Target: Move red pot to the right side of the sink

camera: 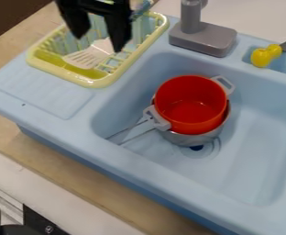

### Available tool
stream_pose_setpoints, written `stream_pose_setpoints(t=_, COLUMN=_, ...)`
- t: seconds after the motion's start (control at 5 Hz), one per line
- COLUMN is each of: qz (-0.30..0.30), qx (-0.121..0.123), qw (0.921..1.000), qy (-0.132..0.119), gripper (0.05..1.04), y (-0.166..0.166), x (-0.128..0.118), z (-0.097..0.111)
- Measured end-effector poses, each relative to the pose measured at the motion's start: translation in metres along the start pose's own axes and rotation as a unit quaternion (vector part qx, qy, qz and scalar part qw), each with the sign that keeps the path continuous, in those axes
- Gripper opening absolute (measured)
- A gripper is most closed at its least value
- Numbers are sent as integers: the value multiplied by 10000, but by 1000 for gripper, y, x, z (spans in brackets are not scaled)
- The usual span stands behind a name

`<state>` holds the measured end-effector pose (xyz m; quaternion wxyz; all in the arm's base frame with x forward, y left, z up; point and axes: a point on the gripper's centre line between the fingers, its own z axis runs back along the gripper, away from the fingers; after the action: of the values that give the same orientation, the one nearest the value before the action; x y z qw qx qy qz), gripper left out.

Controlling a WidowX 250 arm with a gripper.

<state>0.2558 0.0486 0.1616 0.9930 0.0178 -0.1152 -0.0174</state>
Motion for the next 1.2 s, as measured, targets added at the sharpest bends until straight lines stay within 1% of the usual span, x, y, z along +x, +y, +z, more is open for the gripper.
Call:
stream_pose_setpoints(t=0.2, qz=-490, qx=-148, qw=9987, qy=-14, gripper=996, y=-20, x=8, z=-1)
stream_pose_setpoints(t=0.4, qz=-745, qx=-310, qw=9967, qy=19, gripper=996, y=-30, x=11, z=-10)
stream_pose_setpoints(t=0.6, qz=-1057, qx=-443, qw=9934, qy=-41, gripper=996, y=-36, x=17, z=-20)
stream_pose_setpoints(t=0.8, qz=-1308, qx=-640, qw=9892, qy=-144, gripper=996, y=-46, x=15, z=-29)
stream_pose_setpoints(t=1.0, qz=-1415, qx=-584, qw=9881, qy=-144, gripper=996, y=-54, x=9, z=-40)
stream_pose_setpoints(t=1.2, qz=-1476, qx=-575, qw=9871, qy=-216, gripper=996, y=-55, x=9, z=-44)
